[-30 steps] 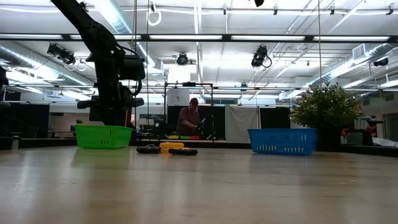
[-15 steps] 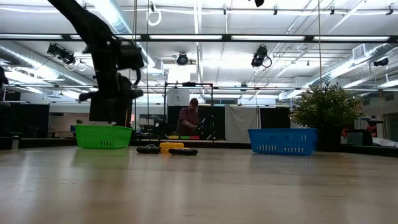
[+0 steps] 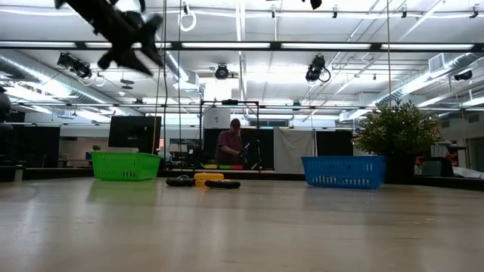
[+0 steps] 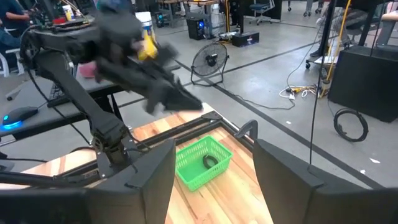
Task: Sort spring keychains
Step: Put the black spring keychain into the green bin
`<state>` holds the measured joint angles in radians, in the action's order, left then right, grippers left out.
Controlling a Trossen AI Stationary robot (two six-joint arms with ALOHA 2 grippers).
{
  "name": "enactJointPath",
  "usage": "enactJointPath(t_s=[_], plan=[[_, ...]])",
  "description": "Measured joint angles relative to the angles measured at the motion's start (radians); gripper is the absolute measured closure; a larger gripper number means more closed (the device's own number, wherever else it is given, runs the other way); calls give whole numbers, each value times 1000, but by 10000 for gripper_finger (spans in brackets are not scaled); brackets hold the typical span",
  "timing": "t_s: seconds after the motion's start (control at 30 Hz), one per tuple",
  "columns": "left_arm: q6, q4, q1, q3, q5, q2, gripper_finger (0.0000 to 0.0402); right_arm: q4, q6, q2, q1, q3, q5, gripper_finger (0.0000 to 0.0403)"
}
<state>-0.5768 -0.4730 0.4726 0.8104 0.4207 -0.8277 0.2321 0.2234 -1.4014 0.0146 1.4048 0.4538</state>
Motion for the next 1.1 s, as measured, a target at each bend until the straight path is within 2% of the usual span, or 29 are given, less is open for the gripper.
enactJointPath(t_s=[0.1, 0.17, 0.27, 0.53, 0.6, 0.93, 1.03, 1.1], plan=[[109, 107, -82, 0, 28, 87, 213, 3, 0, 0, 0, 0, 0, 186], [227, 183, -123, 0, 5, 127, 213, 3, 0, 0, 0, 0, 0, 186], [378, 259, -165, 1, -104, 170, 213, 3, -2, 0, 0, 0, 0, 186], [445, 355, -235, 1, -413, 189, 218, 16, -3, 0, 0, 0, 0, 186], [460, 371, -255, 1, -464, 180, 226, 16, -3, 0, 0, 0, 0, 186], [485, 368, -274, 1, -463, 149, 308, 18, -3, 0, 0, 0, 0, 186], [503, 371, -274, 3, -390, 87, 333, 18, -4, 0, 0, 0, 0, 186], [541, 371, -274, 20, -406, 22, 348, 18, -11, 0, 0, 0, 0, 186]])
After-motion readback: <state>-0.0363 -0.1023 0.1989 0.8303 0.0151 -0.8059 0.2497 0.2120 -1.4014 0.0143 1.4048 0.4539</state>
